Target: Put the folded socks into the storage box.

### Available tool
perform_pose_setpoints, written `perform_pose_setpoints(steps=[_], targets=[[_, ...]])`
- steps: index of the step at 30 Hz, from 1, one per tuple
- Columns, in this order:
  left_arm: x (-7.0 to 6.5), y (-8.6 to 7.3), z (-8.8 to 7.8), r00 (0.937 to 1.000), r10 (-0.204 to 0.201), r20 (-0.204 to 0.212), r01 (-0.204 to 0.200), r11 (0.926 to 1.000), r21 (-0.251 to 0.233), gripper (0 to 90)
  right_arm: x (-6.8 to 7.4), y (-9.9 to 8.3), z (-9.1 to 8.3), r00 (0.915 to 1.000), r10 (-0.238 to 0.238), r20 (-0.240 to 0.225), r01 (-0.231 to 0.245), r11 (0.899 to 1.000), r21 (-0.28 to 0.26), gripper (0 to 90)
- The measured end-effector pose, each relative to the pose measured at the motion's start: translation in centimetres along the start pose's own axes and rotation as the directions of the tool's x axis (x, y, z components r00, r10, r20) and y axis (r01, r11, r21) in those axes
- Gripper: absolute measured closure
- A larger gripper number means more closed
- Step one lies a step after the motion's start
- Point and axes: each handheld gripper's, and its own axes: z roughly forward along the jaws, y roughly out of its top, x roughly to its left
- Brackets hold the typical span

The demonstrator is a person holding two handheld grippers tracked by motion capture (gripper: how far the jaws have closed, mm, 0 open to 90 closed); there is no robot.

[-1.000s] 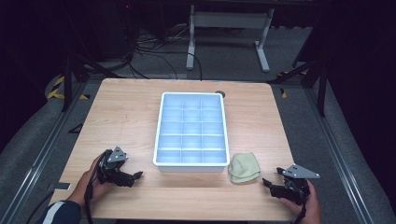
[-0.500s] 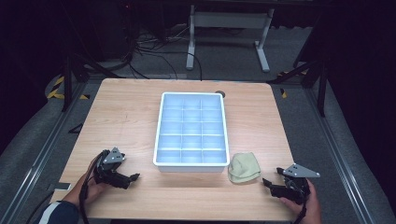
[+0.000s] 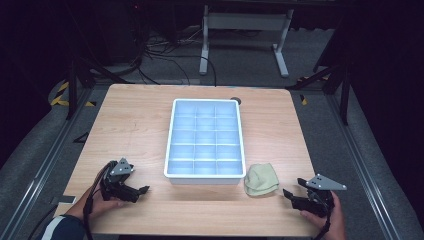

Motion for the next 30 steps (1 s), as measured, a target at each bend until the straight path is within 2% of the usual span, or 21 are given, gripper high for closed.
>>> perform_pose_setpoints(steps=[6,9,13,22,27,30], targets=[[0.0,0.0,0.0,1.0000,0.001,0.004,-0.001,1.0000,0.001,0.3,-0.6,1.1,0.0,1.0000,-0.001,0.001,0.001,1.000,-0.010,30.3],[0.0,0.0,0.0,1.0000,0.001,0.004,-0.001,1.0000,0.002,0.2,-0.4,2.0,-0.1,0.9997,-0.023,0.000,0.023,0.999,-0.024,30.4],[0.0,0.0,0.0,1.0000,0.001,0.003,-0.001,1.0000,0.002,0.2,-0.1,2.8,-0.2,0.9987,-0.038,-0.033,0.036,0.997,-0.065,28.1],[0.0,0.0,0.0,1.0000,0.002,0.003,-0.002,1.0000,0.003,0.2,0.8,4.7,0.7,0.9967,-0.070,-0.041,0.068,0.997,-0.027,27.6],[0.0,0.0,0.0,1.0000,0.002,0.005,-0.002,1.0000,0.003,0.2,1.4,5.7,1.7,0.9947,-0.084,-0.058,0.084,0.996,-0.006,28.5],[0.0,0.0,0.0,1.0000,0.002,0.005,-0.002,1.0000,0.003,0.2,1.6,6.1,2.6,0.9953,-0.083,-0.049,0.084,0.996,0.020,28.3]])
